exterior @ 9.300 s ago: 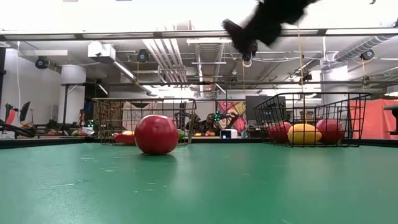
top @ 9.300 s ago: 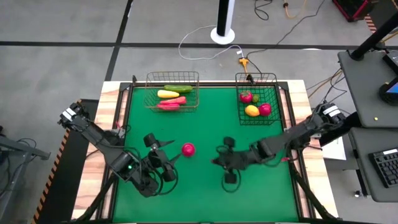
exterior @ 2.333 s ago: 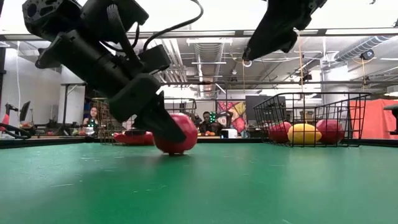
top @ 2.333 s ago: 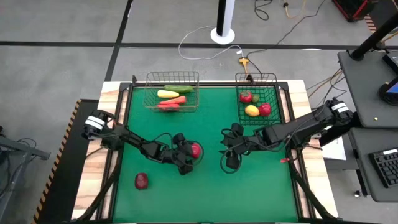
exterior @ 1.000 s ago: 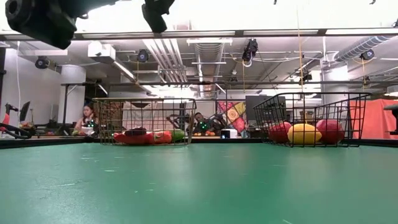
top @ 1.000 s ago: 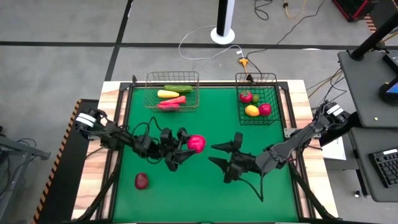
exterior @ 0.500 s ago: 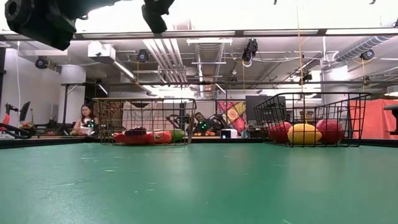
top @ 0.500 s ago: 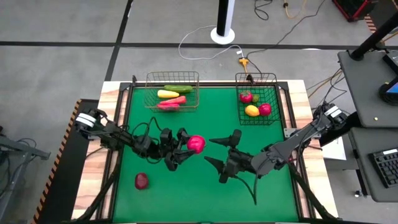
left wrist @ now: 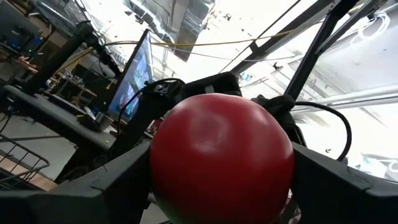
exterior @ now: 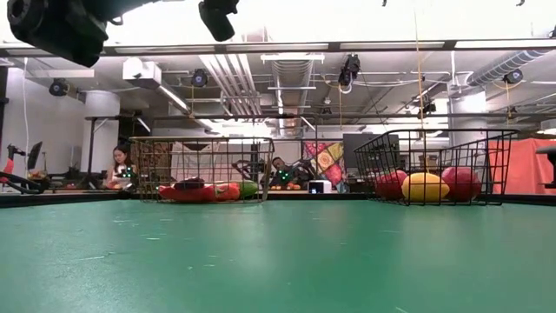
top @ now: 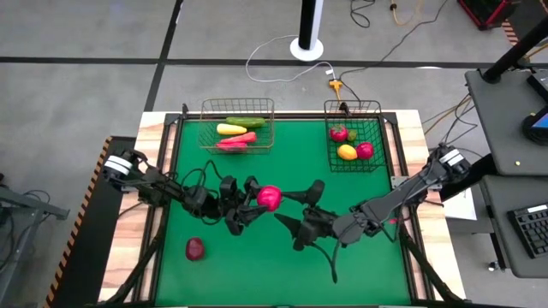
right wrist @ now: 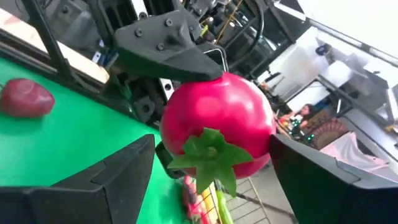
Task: Sort produce into baskets
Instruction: Put the red tomato into the black wire basket
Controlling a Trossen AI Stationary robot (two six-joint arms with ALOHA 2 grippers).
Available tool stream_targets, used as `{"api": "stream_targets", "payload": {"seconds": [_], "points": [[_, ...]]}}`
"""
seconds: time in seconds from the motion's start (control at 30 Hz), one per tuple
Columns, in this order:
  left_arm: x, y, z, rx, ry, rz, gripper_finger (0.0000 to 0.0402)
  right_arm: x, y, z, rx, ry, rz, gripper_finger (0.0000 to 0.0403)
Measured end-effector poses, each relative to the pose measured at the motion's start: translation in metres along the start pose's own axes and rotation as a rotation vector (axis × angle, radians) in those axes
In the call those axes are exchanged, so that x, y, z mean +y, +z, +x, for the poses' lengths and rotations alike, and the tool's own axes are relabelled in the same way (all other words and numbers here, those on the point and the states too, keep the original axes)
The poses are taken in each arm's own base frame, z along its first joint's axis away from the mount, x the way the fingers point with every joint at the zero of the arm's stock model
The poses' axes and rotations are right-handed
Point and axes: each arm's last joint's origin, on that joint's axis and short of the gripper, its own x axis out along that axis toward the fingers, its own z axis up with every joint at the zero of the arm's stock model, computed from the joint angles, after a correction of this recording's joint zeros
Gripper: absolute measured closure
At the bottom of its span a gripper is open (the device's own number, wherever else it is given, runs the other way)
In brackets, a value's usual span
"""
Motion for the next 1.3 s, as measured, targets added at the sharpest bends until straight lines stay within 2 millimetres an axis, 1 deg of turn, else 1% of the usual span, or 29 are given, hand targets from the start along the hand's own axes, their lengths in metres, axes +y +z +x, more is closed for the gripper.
{"api": "stream_targets", "payload": {"seconds": [0.2,0.33,0.53,0.67,0.77,0.9,1.03,1.17,1.3], "points": [[0.0,0.001,0.0,-0.007,0.006,-0.001,0.0092,-0.001,0.004,0.015,0.034,-0.057,0.013,0.0095],[-0.001,0.001,0.0,-0.006,-0.003,-0.004,0.0092,-0.002,0.009,0.018,0.026,-0.059,0.004,0.0097],[-0.001,0.001,-0.001,0.001,-0.009,-0.003,0.0092,-0.002,0.009,0.019,0.018,-0.045,-0.034,0.0098],[0.0,0.0,-0.001,0.002,-0.007,-0.002,0.0092,-0.001,0.008,0.02,0.024,-0.051,0.006,0.0097],[0.0,0.0,-0.001,0.003,-0.005,0.002,0.0092,-0.001,0.007,0.021,0.036,-0.067,0.011,0.0085],[0.001,-0.001,-0.001,0.011,0.002,0.011,0.0092,-0.002,0.005,0.023,0.051,-0.085,0.04,0.0059],[0.001,-0.001,-0.001,0.015,-0.001,0.012,0.0092,0.001,0.003,0.026,0.057,-0.084,0.025,0.0038],[0.001,-0.002,-0.001,0.02,-0.011,0.01,0.0092,0.002,0.002,0.027,0.055,-0.068,-0.033,0.0035],[0.001,-0.002,-0.001,0.022,-0.01,0.01,0.0092,0.0,0.003,0.027,0.05,-0.07,-0.027,0.0035]]}}
